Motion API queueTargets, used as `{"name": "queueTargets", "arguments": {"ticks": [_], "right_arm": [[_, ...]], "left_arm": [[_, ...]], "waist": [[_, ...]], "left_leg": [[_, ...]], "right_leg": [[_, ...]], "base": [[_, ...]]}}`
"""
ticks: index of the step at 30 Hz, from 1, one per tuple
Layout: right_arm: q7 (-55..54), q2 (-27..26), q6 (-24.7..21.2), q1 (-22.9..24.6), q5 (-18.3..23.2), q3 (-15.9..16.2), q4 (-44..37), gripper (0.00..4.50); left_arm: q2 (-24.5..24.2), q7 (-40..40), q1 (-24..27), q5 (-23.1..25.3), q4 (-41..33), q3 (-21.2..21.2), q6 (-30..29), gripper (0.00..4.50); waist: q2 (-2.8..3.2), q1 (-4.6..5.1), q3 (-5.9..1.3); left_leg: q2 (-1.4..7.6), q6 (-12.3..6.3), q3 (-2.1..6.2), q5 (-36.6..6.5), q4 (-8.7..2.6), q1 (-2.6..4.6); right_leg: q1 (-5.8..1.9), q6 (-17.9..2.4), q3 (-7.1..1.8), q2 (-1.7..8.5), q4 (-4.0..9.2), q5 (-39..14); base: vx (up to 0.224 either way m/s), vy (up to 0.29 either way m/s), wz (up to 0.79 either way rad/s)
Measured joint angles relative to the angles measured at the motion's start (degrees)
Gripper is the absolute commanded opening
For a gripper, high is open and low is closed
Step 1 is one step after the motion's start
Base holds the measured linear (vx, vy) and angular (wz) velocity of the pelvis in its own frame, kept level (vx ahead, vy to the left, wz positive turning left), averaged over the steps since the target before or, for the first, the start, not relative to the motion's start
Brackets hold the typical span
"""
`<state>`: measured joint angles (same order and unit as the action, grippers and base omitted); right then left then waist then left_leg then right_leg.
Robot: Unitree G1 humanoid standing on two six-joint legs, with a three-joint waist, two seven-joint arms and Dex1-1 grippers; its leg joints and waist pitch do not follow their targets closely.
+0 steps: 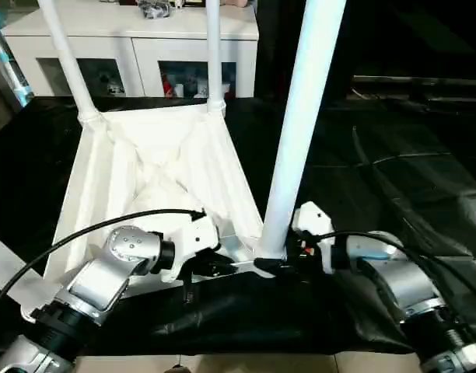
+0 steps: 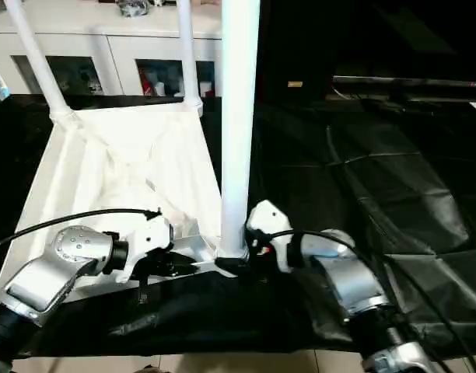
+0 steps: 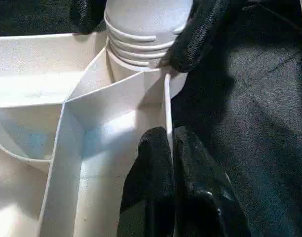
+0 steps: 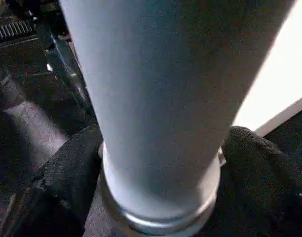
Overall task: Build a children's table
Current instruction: Rotate leg to tighten
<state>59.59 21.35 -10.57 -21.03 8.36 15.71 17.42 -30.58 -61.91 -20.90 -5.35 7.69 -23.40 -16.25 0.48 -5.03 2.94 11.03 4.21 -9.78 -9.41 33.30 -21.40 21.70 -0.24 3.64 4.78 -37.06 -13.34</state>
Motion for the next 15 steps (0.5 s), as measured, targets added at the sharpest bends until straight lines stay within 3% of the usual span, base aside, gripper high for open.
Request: {"name": "queueTargets", "arguments": {"ticks": [10, 15], "right_arm": [[0.54, -0.59, 1.22, -0.76, 0.06, 0.21, 1.77, 2.83], [-6.28, -3.57, 1.28, -0.54, -0.02, -3.02, 4.29, 2.77]], "left_arm": [[0.56, 0.58, 0.0, 0.06, 0.42, 0.58, -0.3, 0.0], [5.45, 5.45, -1.94, 0.87, 4.0, 1.67, -2.09, 0.0]], "waist": [[-0.12, 0.02, 0.07], [-0.21, 0.06, 0.13]], "left_leg": [[0.0, 0.0, -0.01, 0.0, -0.16, 0.02], [-0.01, 0.0, -0.04, 0.0, -0.17, 0.03]], "right_leg": [[0.04, 0.09, 0.0, -0.02, 0.01, -0.03], [0.05, 0.11, -0.02, -0.02, 0.11, -0.05]], "base": [[0.0, 0.0, 0.0], [0.0, 0.0, 0.0]]}}
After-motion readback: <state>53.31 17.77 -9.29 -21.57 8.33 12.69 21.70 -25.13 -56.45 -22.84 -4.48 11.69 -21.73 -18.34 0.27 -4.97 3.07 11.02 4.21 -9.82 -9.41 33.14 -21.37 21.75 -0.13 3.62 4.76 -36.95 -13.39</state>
